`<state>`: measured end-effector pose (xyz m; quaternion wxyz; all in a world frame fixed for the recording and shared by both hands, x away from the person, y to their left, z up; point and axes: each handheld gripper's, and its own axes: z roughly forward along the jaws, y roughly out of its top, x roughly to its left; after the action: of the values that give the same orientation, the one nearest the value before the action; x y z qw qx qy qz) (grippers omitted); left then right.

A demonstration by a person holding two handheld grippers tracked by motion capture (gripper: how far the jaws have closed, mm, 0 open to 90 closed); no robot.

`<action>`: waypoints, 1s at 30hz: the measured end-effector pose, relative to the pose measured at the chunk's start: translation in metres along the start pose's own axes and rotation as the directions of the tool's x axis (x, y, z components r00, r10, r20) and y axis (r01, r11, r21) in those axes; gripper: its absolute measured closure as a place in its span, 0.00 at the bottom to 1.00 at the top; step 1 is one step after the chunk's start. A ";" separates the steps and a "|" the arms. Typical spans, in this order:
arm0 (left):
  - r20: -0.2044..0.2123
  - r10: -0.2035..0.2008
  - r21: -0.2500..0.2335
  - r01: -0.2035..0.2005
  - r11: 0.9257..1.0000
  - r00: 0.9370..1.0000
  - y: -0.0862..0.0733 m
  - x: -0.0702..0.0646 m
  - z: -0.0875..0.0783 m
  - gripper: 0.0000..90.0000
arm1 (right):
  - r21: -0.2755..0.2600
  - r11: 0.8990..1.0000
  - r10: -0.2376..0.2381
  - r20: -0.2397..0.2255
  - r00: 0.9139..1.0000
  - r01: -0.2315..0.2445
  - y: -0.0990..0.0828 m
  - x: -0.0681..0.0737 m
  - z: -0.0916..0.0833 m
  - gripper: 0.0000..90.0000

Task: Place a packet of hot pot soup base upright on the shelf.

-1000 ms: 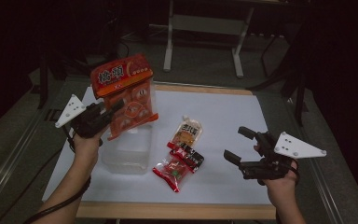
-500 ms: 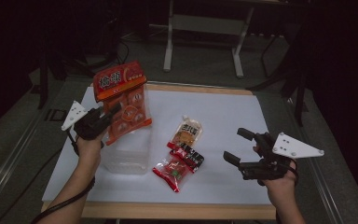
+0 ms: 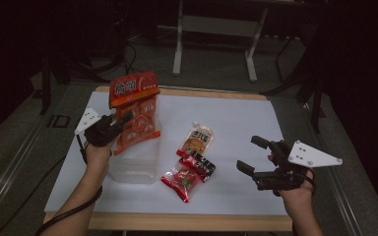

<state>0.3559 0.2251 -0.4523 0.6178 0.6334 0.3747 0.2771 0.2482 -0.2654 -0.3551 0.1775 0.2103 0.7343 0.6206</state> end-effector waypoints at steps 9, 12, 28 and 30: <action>-0.029 -0.028 0.097 0.031 0.995 0.999 0.004 0.004 0.004 0.79 | 0.006 1.000 -0.006 -0.004 1.000 0.006 -0.001 0.000 0.000 0.15; -0.024 -0.011 0.141 0.014 0.990 1.000 0.005 0.003 0.004 0.79 | 0.006 1.000 -0.001 -0.004 1.000 0.001 -0.001 0.000 0.000 0.15; 0.015 -0.044 0.169 0.041 0.985 0.999 -0.012 0.016 -0.010 0.79 | 0.010 1.000 -0.005 -0.011 1.000 0.005 -0.002 0.001 0.000 0.15; 0.018 -0.044 0.166 0.041 0.985 0.999 -0.013 0.016 -0.011 0.79 | 0.011 1.000 -0.003 -0.015 1.000 0.003 -0.003 0.001 0.000 0.15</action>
<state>0.3544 0.2441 -0.4665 0.5731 0.6773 0.4030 0.2248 0.2471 -0.2646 -0.3579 0.1720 0.2055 0.7393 0.6177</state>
